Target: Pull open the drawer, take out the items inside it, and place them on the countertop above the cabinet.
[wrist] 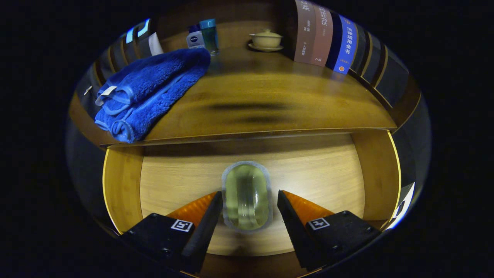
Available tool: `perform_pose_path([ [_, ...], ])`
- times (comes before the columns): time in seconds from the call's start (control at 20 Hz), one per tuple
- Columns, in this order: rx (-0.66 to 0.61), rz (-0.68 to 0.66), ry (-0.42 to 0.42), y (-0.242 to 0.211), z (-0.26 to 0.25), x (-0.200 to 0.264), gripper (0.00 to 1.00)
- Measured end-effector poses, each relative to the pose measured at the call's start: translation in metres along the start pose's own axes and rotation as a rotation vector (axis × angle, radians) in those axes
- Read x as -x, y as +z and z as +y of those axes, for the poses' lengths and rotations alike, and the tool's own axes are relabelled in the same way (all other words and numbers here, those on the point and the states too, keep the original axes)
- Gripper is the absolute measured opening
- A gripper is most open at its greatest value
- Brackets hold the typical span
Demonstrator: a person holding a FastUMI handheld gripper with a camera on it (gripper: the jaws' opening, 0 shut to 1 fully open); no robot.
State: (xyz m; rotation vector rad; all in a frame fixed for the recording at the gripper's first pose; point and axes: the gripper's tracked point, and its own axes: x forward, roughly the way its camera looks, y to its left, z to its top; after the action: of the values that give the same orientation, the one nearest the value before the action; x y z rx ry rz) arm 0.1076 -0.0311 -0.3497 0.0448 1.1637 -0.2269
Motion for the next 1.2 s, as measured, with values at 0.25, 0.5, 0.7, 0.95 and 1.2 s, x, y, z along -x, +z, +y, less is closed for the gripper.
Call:
perform_pose_path([
  [0.25, 0.013, 0.047, 0.016, 0.001, 0.003, -0.014, 0.47],
  [0.5, 0.014, 0.039, 0.031, 0.002, 0.004, -0.014, 0.23],
  [0.7, 0.008, -0.009, 0.048, 0.006, 0.003, 0.009, 0.23],
  [0.95, 0.023, -0.14, 0.083, 0.011, 0.001, 0.069, 0.23],
  [1.2, 0.002, -0.301, 0.107, 0.05, 0.0, 0.119, 0.23],
])
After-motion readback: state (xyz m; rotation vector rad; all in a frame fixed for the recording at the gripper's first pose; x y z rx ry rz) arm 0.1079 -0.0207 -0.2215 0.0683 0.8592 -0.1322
